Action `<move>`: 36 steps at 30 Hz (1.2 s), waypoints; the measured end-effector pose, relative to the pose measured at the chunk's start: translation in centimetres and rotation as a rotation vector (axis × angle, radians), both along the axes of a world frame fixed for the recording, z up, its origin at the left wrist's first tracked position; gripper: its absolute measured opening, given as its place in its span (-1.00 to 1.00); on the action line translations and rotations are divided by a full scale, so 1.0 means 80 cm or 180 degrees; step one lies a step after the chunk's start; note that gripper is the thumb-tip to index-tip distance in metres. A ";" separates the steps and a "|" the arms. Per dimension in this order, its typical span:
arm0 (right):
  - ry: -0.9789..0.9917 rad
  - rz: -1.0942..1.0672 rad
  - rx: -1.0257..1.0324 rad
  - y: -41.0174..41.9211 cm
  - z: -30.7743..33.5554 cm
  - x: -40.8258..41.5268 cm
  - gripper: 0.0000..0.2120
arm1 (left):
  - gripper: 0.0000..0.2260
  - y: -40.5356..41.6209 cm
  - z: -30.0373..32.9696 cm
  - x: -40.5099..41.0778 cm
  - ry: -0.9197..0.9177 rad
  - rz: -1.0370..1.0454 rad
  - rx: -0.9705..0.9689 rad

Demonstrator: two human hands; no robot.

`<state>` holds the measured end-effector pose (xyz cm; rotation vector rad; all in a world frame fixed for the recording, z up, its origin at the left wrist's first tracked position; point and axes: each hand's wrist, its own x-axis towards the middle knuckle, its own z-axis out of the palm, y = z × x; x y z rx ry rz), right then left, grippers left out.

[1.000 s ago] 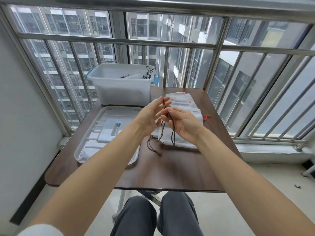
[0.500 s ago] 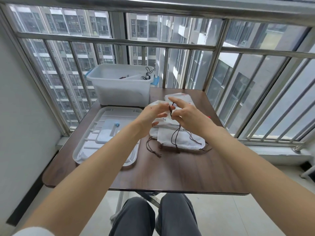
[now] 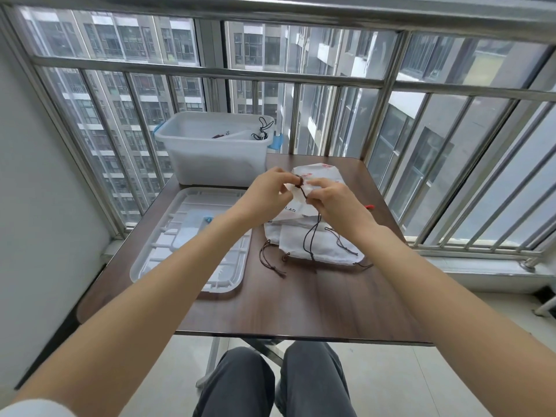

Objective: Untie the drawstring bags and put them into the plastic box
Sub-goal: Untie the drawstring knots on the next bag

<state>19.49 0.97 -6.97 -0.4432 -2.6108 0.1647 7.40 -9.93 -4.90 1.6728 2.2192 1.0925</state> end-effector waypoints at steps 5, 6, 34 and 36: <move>0.0072 -0.0058 -0.0020 0.001 -0.006 -0.002 -0.84 | -0.70 -0.002 -0.006 0.007 0.1840 0.0556 -0.0349; 0.0100 -0.0123 -0.0066 0.000 -0.006 -0.002 -0.83 | -0.75 -0.004 -0.005 0.009 0.2127 0.0710 -0.0435; 0.2322 -0.0125 -0.6220 0.001 -0.006 0.009 -0.77 | -0.68 -0.008 -0.045 -0.031 -0.5659 0.0115 0.1553; 0.2503 -0.0119 -0.6434 -0.001 -0.012 0.007 -0.75 | -0.67 -0.010 -0.051 -0.041 -0.5742 0.0273 0.1701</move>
